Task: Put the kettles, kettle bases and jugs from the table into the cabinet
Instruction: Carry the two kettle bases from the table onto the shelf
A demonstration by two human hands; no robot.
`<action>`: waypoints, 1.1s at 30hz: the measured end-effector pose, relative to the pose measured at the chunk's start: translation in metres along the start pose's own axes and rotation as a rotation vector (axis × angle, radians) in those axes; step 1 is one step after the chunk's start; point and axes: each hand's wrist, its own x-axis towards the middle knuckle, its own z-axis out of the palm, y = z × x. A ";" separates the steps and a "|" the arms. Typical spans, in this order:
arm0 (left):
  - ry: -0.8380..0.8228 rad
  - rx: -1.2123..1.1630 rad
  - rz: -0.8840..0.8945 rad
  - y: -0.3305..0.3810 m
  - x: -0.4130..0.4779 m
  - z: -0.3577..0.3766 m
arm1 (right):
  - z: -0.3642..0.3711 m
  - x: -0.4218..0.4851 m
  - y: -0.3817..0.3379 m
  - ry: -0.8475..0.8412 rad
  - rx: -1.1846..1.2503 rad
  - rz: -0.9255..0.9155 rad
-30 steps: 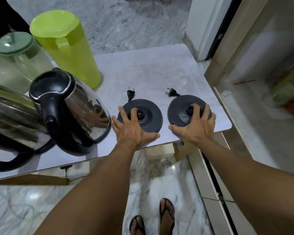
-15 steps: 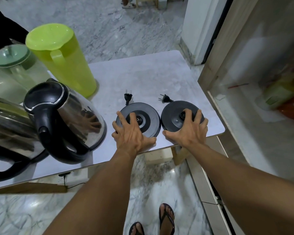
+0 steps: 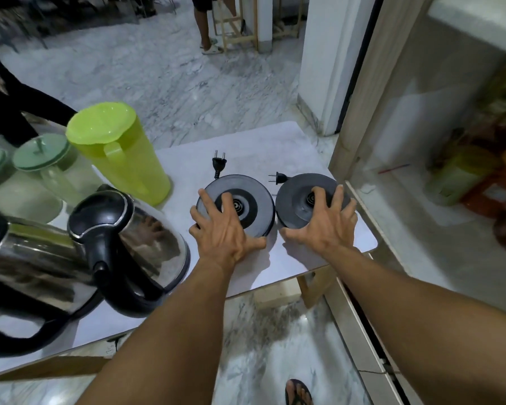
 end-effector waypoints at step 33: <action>-0.027 -0.228 1.371 0.206 -0.343 -0.224 | -0.306 -0.482 0.112 0.784 -0.149 1.101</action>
